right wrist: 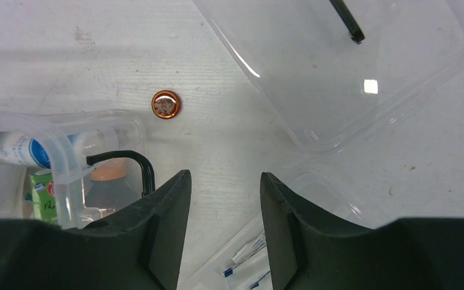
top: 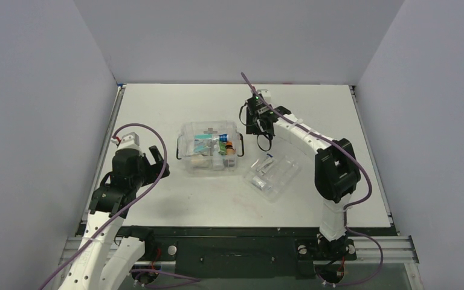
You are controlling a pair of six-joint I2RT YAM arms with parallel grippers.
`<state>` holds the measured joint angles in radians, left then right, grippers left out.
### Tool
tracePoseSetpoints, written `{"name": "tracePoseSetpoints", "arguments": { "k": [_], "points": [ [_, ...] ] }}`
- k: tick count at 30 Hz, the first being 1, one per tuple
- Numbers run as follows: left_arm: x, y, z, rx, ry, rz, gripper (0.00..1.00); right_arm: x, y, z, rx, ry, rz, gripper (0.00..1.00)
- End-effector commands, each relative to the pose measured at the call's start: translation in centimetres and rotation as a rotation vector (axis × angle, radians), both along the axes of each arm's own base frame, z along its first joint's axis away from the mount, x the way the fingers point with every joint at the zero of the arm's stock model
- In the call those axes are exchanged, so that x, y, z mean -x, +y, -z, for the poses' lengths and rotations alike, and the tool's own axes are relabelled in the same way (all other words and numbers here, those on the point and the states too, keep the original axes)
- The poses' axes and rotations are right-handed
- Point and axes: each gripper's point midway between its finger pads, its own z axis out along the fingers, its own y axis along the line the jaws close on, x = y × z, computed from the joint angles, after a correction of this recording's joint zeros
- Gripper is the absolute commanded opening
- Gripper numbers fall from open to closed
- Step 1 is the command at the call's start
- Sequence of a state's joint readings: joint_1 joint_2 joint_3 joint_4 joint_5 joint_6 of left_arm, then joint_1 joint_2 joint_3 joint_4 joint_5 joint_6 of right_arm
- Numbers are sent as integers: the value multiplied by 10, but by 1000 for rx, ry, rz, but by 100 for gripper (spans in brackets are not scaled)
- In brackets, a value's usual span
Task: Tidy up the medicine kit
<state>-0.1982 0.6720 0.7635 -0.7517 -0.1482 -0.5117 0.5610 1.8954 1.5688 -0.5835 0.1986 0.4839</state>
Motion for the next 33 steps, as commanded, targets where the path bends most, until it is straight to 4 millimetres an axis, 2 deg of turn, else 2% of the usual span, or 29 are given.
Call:
{"name": "tracePoseSetpoints", "arguments": {
  "k": [1,11,15,27,33],
  "points": [
    [-8,-1,-12,4,-51,5,90,-17,11,1,-46,-23,13,42],
    [-8,0,-11,4,-50,2,90,-25,30,39,-51,49,-10,41],
    [-9,1,-11,4,-50,-1,90,-26,40,47,-75,66,-22,42],
    [-9,1,-12,5,-54,-2,90,-34,72,55,-110,66,-62,43],
    [-8,1,-12,5,-54,-3,90,-40,78,60,-100,67,-54,44]
  ]
}}
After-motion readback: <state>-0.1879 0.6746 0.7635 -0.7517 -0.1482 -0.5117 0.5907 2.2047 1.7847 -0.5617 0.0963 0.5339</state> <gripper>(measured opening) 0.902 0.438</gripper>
